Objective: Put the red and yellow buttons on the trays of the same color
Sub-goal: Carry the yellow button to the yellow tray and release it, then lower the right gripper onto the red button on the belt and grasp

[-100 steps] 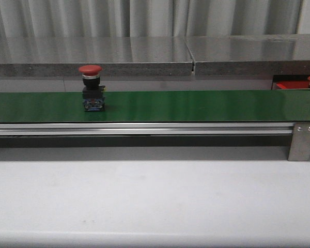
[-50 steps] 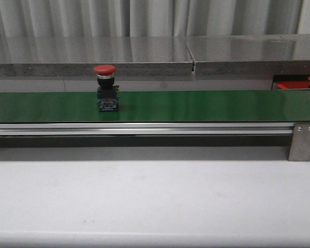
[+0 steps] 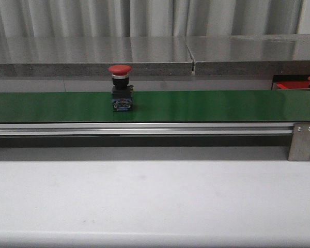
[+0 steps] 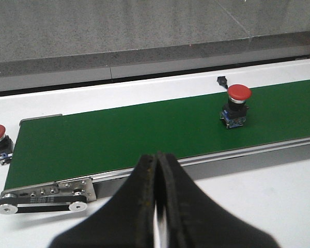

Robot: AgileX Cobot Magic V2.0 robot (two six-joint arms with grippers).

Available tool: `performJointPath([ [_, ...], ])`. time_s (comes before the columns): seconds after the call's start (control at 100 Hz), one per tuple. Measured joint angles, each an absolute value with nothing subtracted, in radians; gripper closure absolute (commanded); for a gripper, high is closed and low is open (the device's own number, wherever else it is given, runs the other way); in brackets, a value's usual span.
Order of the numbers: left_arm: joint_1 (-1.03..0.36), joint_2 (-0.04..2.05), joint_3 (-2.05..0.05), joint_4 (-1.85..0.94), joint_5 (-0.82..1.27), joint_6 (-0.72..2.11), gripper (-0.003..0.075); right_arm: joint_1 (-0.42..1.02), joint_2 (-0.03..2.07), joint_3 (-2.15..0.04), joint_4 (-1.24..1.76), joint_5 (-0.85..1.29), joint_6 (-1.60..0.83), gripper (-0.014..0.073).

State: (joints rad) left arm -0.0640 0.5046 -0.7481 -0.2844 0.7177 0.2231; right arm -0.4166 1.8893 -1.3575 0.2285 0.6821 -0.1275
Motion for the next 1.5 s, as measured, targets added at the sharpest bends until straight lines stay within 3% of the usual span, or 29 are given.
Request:
performJointPath([
  [0.09, -0.064, 0.505, -0.748, -0.284, 0.718, 0.223, 0.0741, -0.417, 1.889, -1.358, 0.229, 0.682, -0.128, 0.0158],
  [0.16, -0.064, 0.505, -0.748, -0.284, 0.718, 0.223, 0.0741, -0.417, 1.889, -1.358, 0.229, 0.68, -0.128, 0.0109],
  [0.59, -0.064, 0.505, -0.748, -0.284, 0.718, 0.222, 0.0741, -0.417, 1.878, -1.358, 0.227, 0.672, -0.128, 0.0116],
  [1.01, -0.064, 0.505, -0.748, -0.284, 0.718, 0.222, 0.0741, -0.408, 1.723, -1.353, 0.208, 0.664, -0.128, 0.0116],
  [1.5, -0.064, 0.505, -0.748, -0.284, 0.718, 0.222, 0.0741, -0.233, 1.525, -1.31, 0.192, 0.691, -0.136, 0.0081],
])
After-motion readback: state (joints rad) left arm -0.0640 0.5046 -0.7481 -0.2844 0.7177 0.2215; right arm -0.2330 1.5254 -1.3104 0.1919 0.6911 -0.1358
